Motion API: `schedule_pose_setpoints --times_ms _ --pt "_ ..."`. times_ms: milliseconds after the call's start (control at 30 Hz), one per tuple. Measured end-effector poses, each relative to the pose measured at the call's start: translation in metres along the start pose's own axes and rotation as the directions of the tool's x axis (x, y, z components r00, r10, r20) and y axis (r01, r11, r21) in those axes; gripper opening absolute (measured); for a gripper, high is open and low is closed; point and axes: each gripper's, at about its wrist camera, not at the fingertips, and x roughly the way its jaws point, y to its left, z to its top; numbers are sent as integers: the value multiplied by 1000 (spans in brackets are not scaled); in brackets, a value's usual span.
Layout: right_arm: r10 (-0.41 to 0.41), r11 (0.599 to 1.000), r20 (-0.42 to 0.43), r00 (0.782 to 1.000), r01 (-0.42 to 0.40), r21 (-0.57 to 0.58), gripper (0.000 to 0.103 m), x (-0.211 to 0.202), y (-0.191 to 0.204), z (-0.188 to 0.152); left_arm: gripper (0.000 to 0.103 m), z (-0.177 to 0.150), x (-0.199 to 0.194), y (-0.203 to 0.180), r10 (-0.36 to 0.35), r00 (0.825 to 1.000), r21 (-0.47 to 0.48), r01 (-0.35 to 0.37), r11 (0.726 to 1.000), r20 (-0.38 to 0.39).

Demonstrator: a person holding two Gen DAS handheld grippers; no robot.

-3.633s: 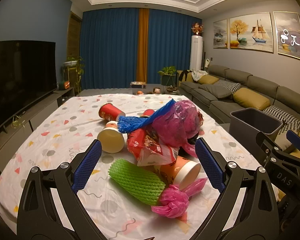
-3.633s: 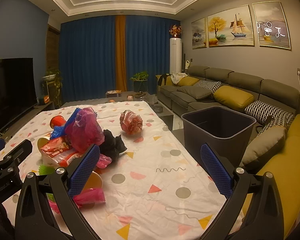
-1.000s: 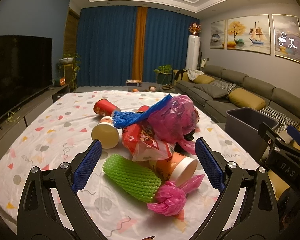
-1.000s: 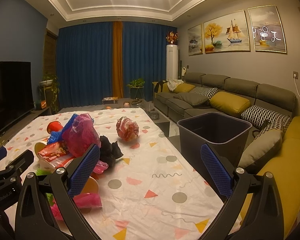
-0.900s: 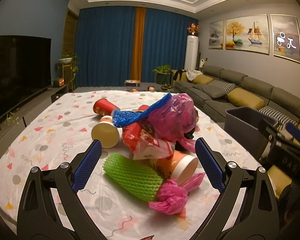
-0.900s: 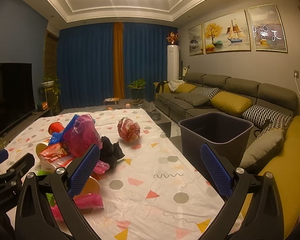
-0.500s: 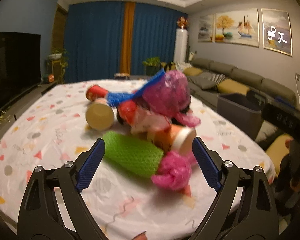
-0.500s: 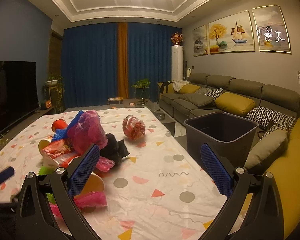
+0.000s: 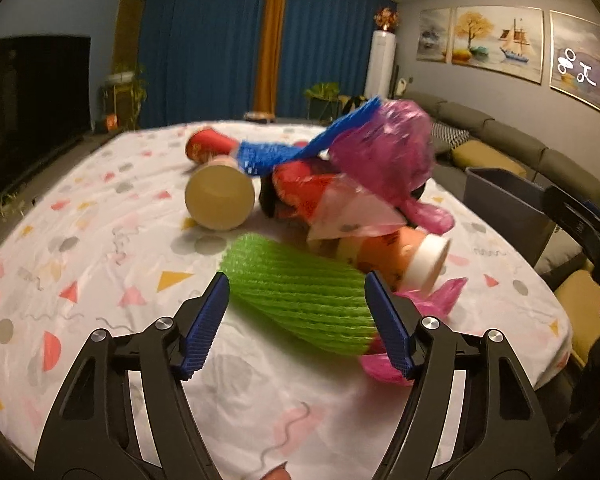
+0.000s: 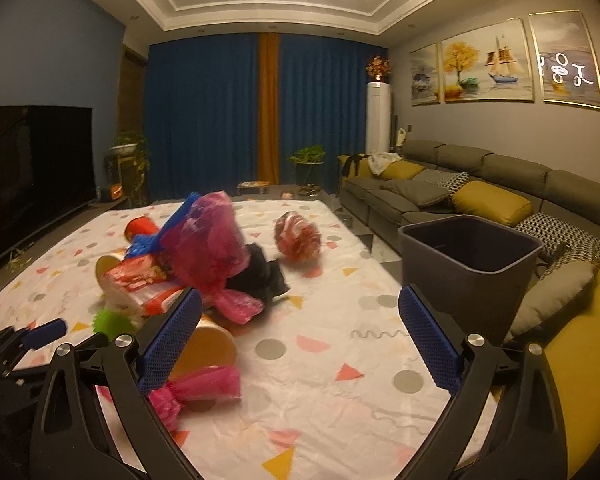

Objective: Collect trash
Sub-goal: 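Grasp the green foam net with the left gripper while the right gripper grasps the pink bag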

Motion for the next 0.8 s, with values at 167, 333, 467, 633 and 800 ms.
schedule_pose_setpoints --times_ms 167,333,467,633,800 --pt "40 999 -20 999 -41 -33 92 2 15 -9 64 1 22 16 -26 996 -47 22 999 -85" --pt "75 995 -30 997 -77 -55 85 3 28 -16 37 2 35 18 -50 990 -64 42 997 -132" --pt "112 990 -57 992 -116 -78 80 5 41 -25 15 3 42 19 -55 987 -58 46 997 -154" --pt "170 979 -95 981 -179 -94 73 6 56 -36 0 2 37 24 -49 990 -64 41 997 -131" --pt "247 962 -150 957 -261 -85 67 9 70 -51 0 3 12 34 -23 997 -80 18 997 -73"
